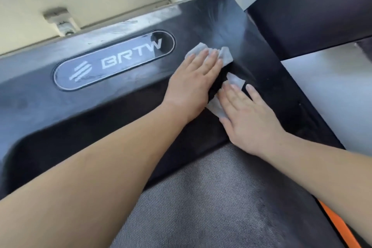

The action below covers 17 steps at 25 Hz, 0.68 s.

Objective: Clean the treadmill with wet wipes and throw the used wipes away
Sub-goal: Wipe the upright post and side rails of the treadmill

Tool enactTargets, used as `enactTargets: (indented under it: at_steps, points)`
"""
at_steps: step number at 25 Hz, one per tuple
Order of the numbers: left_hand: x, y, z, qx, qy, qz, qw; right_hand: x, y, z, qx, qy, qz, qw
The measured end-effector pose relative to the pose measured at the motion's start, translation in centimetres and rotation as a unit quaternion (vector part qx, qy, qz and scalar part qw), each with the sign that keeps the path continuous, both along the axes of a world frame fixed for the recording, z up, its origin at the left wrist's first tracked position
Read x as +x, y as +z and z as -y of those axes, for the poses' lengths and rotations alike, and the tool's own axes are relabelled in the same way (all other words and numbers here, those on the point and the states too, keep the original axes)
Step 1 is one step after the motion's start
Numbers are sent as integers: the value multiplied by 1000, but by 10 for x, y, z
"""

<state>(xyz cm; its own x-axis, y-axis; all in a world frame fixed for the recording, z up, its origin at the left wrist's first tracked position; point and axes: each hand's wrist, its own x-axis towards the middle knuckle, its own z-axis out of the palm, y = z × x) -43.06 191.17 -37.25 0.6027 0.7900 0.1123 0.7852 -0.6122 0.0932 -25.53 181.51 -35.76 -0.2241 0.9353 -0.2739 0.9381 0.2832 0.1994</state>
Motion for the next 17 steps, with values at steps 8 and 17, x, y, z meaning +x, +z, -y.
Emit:
enactTargets:
  at_steps: [8,17]
  points:
    - [46,-35,88,-27,7,66,997,69,26,20,-24,109,141,984]
    - [33,-35,123,-48,29,-32,998,105,31,41,-41,-100,-81,991]
